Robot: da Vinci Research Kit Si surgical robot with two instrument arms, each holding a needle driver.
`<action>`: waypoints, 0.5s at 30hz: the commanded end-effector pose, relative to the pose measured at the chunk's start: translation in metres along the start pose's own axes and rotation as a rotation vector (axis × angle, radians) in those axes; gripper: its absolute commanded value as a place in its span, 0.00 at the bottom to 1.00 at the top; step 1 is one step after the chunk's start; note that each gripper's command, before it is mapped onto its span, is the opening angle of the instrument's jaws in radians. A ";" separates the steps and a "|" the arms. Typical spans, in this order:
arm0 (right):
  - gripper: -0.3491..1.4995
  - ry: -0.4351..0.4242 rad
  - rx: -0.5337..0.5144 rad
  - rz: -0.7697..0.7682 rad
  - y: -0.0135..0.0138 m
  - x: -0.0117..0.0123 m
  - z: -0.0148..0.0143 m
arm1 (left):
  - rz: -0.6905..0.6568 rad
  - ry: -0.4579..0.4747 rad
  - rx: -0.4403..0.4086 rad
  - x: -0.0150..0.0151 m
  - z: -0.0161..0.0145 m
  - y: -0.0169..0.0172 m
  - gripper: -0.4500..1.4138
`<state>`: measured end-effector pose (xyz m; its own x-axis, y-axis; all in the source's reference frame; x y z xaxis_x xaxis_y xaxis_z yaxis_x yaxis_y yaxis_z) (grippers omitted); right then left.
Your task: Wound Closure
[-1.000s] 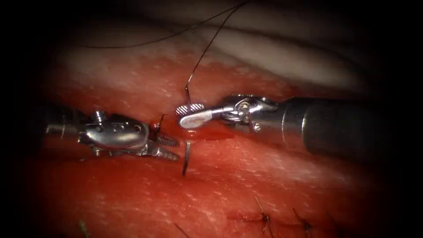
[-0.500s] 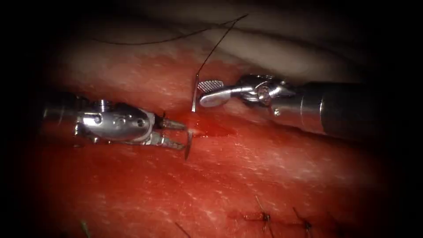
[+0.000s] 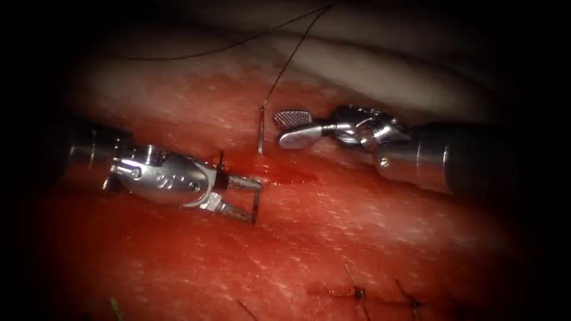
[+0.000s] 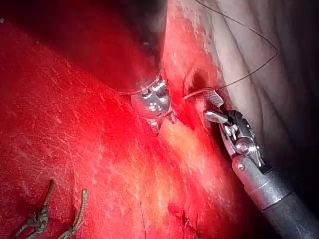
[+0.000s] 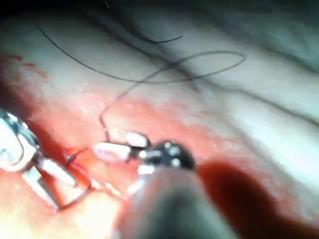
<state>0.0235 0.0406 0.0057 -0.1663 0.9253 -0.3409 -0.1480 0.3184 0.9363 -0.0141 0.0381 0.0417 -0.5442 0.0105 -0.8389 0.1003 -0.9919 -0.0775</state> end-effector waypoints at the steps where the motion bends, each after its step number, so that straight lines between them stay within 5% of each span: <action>1: 0.89 0.002 0.006 -0.004 0.0003 0.0002 0.0010 | 0.005 -0.002 -0.003 -0.0003 0.0007 0.0004 0.50; 15: 0.88 0.019 0.005 -0.028 0.0002 0.0000 0.0009 | 0.025 0.002 -0.023 -0.0013 0.0028 0.0012 0.51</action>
<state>0.0234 0.0404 0.0057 -0.1766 0.9134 -0.3667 -0.1520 0.3428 0.9270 -0.0152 0.0370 0.0437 -0.5417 -0.0156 -0.8405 0.1310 -0.9892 -0.0661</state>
